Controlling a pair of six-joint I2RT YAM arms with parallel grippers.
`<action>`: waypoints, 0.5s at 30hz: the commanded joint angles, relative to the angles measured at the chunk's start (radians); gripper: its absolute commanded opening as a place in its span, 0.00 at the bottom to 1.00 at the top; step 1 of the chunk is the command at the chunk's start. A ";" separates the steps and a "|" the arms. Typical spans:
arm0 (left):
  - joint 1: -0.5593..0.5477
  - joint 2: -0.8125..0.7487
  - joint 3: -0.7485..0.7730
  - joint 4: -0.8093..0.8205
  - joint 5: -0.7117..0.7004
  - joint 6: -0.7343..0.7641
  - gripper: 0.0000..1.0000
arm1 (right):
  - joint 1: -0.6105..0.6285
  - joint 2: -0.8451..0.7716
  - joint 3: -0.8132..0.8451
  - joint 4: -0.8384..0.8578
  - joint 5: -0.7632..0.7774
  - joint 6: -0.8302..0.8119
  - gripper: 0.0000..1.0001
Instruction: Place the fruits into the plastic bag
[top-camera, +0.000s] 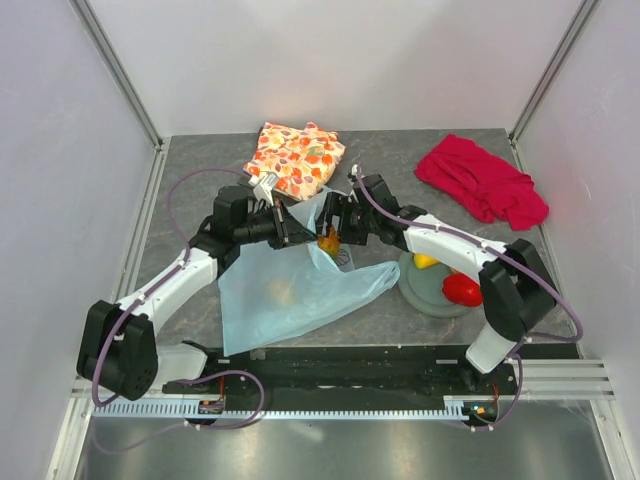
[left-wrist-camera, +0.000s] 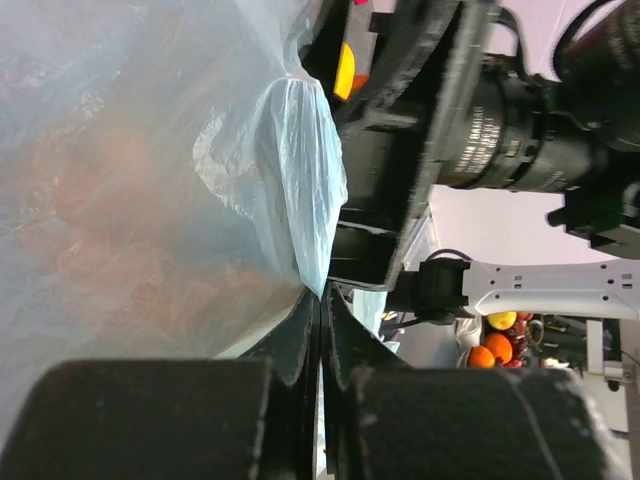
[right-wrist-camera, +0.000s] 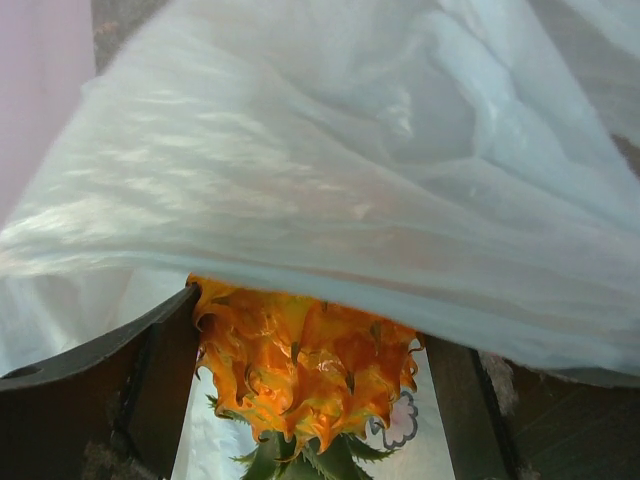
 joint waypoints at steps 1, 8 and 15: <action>-0.006 -0.023 -0.031 0.207 0.012 -0.103 0.02 | 0.041 0.078 0.012 0.059 -0.104 0.032 0.00; -0.008 -0.045 -0.060 0.215 -0.024 -0.111 0.02 | 0.047 0.156 0.015 0.058 -0.125 0.043 0.00; -0.008 -0.071 -0.099 0.178 -0.070 -0.094 0.02 | 0.049 0.170 0.024 0.049 -0.147 0.035 0.39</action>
